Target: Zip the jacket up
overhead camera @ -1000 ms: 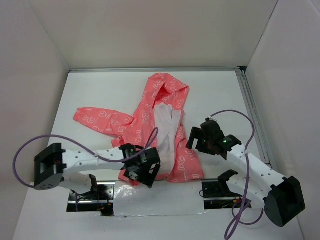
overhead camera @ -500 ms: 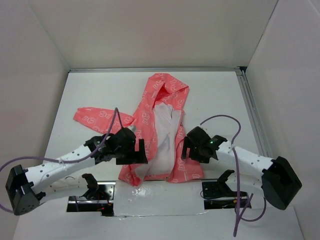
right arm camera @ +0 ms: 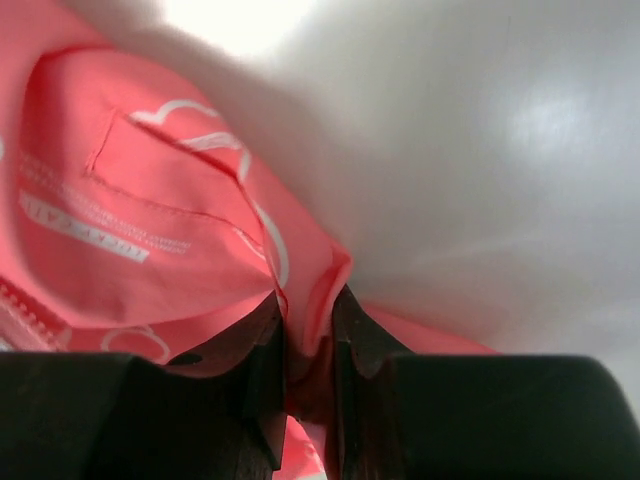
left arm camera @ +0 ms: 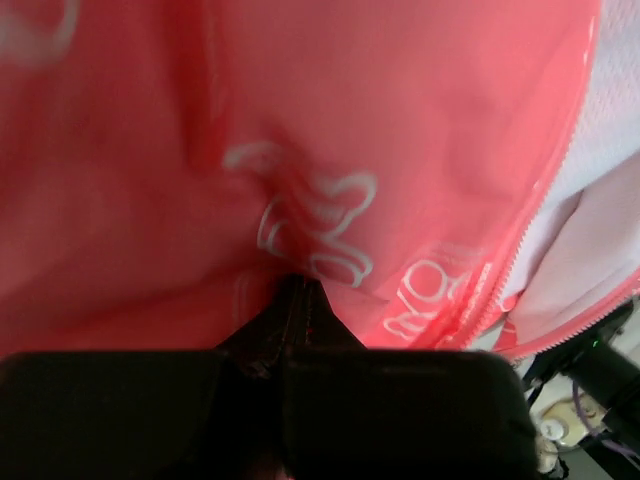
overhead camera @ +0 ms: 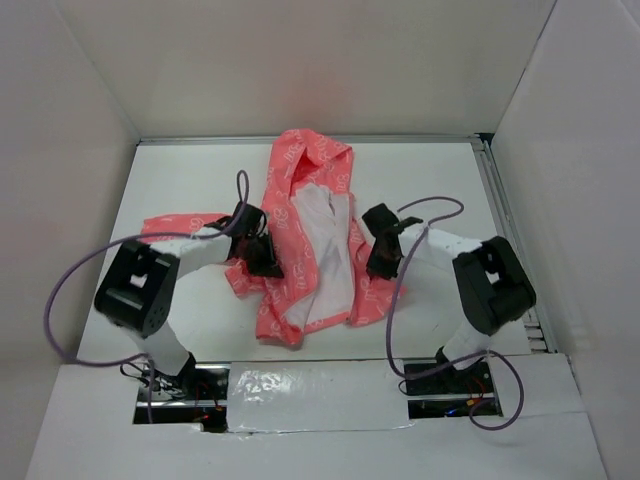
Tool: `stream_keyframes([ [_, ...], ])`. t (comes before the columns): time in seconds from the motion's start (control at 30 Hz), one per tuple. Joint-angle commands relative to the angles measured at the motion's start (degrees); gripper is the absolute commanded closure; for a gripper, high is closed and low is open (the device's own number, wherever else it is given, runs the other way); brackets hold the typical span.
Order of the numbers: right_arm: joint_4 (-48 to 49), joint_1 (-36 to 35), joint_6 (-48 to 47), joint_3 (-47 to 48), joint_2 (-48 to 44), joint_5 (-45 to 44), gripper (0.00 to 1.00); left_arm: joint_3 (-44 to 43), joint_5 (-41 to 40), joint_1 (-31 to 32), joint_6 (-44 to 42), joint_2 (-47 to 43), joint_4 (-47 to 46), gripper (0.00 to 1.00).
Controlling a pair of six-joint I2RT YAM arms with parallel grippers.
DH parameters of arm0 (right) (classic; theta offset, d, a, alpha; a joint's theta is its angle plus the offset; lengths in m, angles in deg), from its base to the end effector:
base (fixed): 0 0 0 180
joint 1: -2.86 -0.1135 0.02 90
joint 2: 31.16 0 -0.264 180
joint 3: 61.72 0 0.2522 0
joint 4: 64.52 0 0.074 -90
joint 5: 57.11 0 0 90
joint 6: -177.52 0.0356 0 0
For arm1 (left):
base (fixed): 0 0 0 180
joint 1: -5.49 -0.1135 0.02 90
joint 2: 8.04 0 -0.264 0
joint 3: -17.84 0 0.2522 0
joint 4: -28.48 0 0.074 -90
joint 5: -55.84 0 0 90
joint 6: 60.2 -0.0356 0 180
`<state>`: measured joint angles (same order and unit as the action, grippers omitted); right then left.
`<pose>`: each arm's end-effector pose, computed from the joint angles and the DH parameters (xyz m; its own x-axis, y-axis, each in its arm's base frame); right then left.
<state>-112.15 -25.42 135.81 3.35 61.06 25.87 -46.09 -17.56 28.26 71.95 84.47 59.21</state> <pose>0.2516 0.1304 0.1567 -0.8953 0.3597 -0.2627 0.3403 0.9329 0.1175 0.2803 -0.1287 0.1636 -0.9270 -0.3084 -0.2135 -0.1574 0.8366 -0.5247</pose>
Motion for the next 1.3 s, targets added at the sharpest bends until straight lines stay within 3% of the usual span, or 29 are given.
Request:
stream_keyframes([
  [0.0,1.5,5.5,-2.9,8.0,6.5,-4.4,0.74,-9.5,3.3,-2.7,-4.4,7.8,-6.5,1.00],
  [0.1,0.8,9.1,-5.7,14.6,7.6,-3.5,0.67,-19.0,6.4,-5.2,-6.3,16.1,-4.0,1.00],
  [0.13,0.4,9.4,-6.5,16.1,7.2,-3.2,0.50,-20.0,7.0,-5.4,-6.5,16.3,-3.9,1.00],
  [0.2,-1.1,8.9,-8.0,18.9,4.3,-4.8,0.31,-19.1,7.3,-5.4,-6.4,14.8,-4.6,1.00],
  [0.23,-1.7,7.2,-8.2,19.4,3.2,-6.1,0.12,-18.2,7.0,-5.3,-5.8,11.9,-4.5,1.00],
  [0.3,-4.7,3.3,-7.5,20.8,0.2,-10.9,0.00,-15.1,5.9,-5.3,-3.6,6.7,-2.0,0.95],
  [0.33,-5.9,1.7,-7.3,21.2,-0.6,-12.5,0.00,-13.8,6.2,-5.4,-3.3,4.7,-1.8,0.92],
  [0.37,-8.6,0.1,-6.0,22.5,-1.5,-14.1,0.00,-10.5,6.2,-5.1,-2.8,2.4,-1.8,0.71],
  [0.43,-10.6,-5.4,-5.1,24.4,-1.4,-17.2,0.00,-7.2,5.5,-4.7,-1.6,-4.6,-1.7,0.16],
  [0.47,-12.3,-7.1,-4.0,25.2,-0.7,-17.2,0.00,-4.2,4.9,-4.2,-1.1,-8.9,-1.6,0.01],
  [0.63,-12.0,-17.1,-1.4,29.1,4.3,-14.7,0.00,6.2,2.1,-2.6,1.7,-18.7,4.7,0.01],
  [0.77,-16.7,-21.6,-0.8,38.2,15.1,-16.1,0.00,14.9,3.3,-1.2,4.6,-24.6,2.6,0.01],
  [0.9,-18.4,-23.6,-1.4,44.2,21.1,-14.8,0.00,18.4,1.7,-1.5,6.4,-25.4,2.5,0.03],
  [1.0,-18.0,-23.1,-0.3,44.0,23.1,-13.2,0.00,19.8,0.5,-1.6,7.1,-24.4,1.7,0.09],
  [1.27,-19.8,-23.3,-2.0,40.0,24.1,-16.1,0.00,18.8,-2.8,-0.9,8.1,-20.8,1.7,0.12],
])
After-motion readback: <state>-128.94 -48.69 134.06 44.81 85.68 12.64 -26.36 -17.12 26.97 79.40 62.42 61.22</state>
